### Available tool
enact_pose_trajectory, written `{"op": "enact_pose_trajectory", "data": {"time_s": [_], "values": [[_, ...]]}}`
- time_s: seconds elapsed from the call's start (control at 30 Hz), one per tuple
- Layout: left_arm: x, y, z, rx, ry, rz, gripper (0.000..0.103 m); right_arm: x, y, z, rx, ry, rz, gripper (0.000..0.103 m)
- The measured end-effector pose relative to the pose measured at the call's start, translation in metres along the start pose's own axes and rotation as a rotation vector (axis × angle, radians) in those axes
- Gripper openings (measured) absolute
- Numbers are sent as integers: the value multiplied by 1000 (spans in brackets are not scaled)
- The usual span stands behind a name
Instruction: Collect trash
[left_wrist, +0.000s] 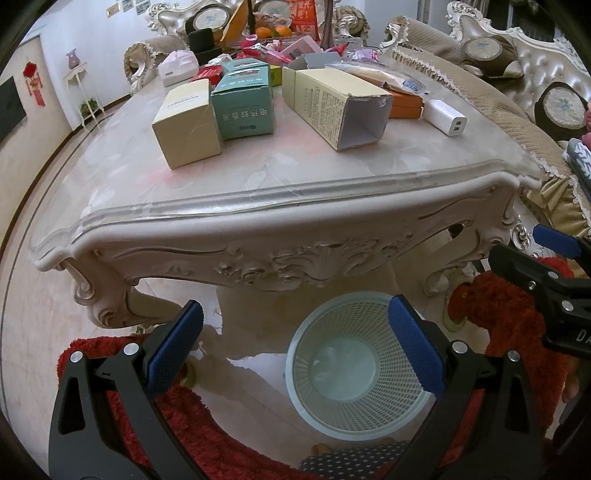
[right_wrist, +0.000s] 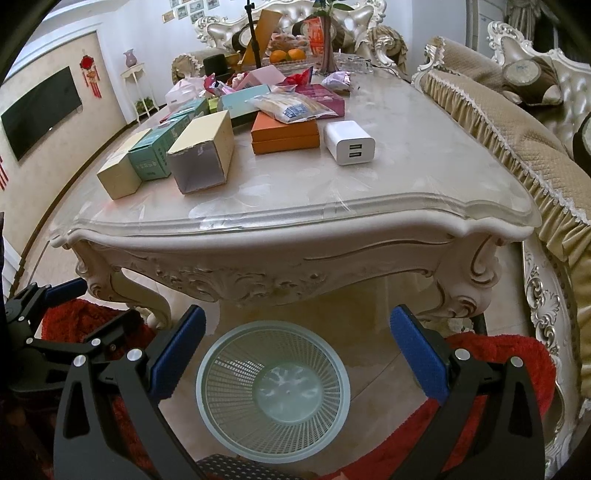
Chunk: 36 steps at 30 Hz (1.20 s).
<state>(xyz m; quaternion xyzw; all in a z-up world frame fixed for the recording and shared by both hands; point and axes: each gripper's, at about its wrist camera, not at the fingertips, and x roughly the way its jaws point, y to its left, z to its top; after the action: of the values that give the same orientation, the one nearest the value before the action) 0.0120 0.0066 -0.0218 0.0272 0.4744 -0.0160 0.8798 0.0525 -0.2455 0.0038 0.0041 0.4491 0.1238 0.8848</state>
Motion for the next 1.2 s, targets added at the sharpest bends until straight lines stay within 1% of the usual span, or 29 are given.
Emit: {"op": "enact_pose_trajectory", "data": {"time_s": [1.2], "values": [[0,-3,-3,8,5,0,97,-1,1,-2,-7,5,-2,96]]}}
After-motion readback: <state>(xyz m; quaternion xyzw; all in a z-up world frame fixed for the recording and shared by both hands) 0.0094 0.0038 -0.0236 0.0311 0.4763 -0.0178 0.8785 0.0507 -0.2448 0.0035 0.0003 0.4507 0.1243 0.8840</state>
